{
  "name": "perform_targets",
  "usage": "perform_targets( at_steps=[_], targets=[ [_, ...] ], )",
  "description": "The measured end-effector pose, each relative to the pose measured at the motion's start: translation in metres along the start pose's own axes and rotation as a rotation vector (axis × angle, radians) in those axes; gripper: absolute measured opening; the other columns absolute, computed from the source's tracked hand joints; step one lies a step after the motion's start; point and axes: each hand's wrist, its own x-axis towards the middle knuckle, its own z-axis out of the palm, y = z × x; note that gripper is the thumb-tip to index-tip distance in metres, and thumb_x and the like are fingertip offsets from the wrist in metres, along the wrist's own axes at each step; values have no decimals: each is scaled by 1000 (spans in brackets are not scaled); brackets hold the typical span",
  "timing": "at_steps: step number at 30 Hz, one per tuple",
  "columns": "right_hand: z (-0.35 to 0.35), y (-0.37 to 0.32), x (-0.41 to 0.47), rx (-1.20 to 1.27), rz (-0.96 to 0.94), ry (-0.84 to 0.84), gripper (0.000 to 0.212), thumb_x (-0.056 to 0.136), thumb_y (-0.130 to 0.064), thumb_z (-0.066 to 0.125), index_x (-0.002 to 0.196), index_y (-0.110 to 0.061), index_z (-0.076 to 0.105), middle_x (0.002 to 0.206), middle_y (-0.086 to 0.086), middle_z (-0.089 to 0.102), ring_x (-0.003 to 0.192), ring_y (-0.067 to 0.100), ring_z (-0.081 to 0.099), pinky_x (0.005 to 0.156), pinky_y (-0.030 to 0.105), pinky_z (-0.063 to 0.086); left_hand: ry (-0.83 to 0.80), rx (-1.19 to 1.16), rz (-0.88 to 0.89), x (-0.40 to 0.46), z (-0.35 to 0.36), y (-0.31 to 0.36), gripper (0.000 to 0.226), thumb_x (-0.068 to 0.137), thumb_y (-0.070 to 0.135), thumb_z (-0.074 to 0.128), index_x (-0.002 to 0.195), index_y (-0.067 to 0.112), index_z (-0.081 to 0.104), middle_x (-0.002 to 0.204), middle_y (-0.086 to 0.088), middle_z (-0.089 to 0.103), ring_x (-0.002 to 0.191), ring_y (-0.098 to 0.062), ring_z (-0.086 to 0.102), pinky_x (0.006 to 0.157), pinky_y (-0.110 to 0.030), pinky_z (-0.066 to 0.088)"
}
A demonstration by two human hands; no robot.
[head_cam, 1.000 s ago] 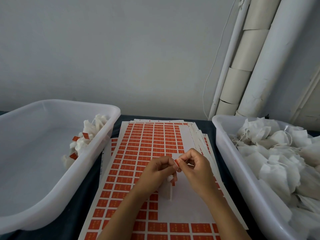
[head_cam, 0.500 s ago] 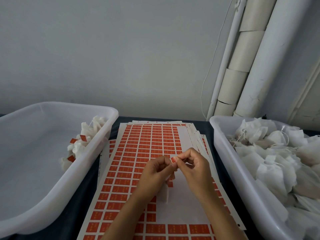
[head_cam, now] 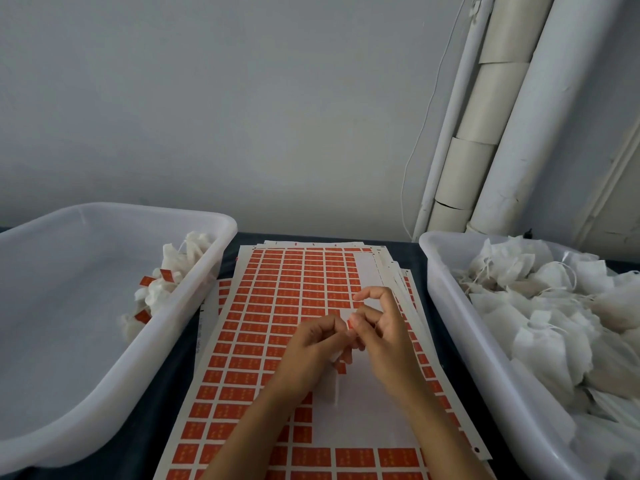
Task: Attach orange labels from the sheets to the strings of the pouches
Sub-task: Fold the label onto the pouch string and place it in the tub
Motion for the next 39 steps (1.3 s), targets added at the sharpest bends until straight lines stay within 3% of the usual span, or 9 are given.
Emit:
perform_targets(
  at_steps=[6, 10, 16, 19, 22, 27, 33, 36, 39],
  targets=[
    [-4, -3, 1, -68, 16, -33, 16, 93, -19, 52, 106, -25, 45, 112, -17, 56, 100, 6, 61, 78, 15, 53, 8, 42, 7, -2, 5, -4, 18, 97, 15, 49, 89, 6, 61, 69, 0, 62, 54, -7, 52, 51, -18, 45],
    [-5, -1, 1, -97, -5, -68, 10, 94, -21, 49, 104, -24, 46, 113, -17, 55, 100, 3, 59, 77, 13, 51, 27, 52, 43, -2, 4, -2, 21, 98, 13, 44, 85, 11, 60, 70, 8, 65, 52, -11, 50, 48, -17, 45],
    [-1, 0, 1, -34, -49, -74, 11, 97, -14, 42, 94, -20, 50, 91, -5, 60, 79, 14, 61, 65, 18, 51, 67, 78, 50, -1, 5, -4, 26, 100, 13, 40, 83, 10, 60, 69, -6, 62, 54, -17, 48, 47, -16, 43],
    [-2, 3, 1, -18, -17, -54, 11, 93, -27, 44, 99, -21, 50, 100, -11, 62, 89, 16, 63, 71, 22, 55, 69, 70, 51, -1, 6, -5, 24, 99, 18, 41, 88, 8, 59, 65, -3, 62, 52, -19, 51, 49, -18, 47],
    [-1, 2, 1, -28, 25, -120, 31, 81, -42, 52, 107, -25, 48, 111, -9, 63, 98, 10, 64, 75, 20, 55, 96, 70, 57, -1, 4, -6, 23, 98, 21, 42, 92, 7, 60, 71, -6, 65, 60, -32, 57, 54, -22, 51],
    [0, 2, -1, -17, 13, -162, 11, 93, -29, 49, 104, -27, 49, 105, -7, 62, 89, 1, 63, 67, 15, 50, 92, 111, 95, -1, 2, -8, 24, 99, 17, 41, 86, 12, 60, 66, 6, 65, 55, -14, 57, 52, -15, 48],
    [-4, 0, -1, -9, 31, -160, 8, 96, -16, 46, 100, -22, 50, 101, -7, 63, 81, -1, 63, 63, 12, 48, -18, 257, -43, -4, -10, 3, 29, 99, 34, 34, 93, 21, 59, 82, 13, 65, 75, -1, 61, 69, -11, 48],
    [-6, 1, -1, -16, 61, -177, 8, 96, -16, 47, 101, -21, 52, 84, -10, 63, 65, 1, 59, 58, 12, 46, -161, 510, -186, -6, -29, 7, 21, 93, 44, 49, 109, 32, 53, 102, 15, 58, 92, -3, 57, 71, -13, 49],
    [-6, 2, -2, -13, 126, -217, 10, 96, -22, 47, 105, -24, 51, 86, -9, 64, 71, 8, 62, 64, 15, 51, -234, 693, -216, -14, -46, 11, 32, 83, 38, 68, 110, 41, 50, 105, 22, 55, 96, 0, 57, 77, -12, 52]
  ],
)
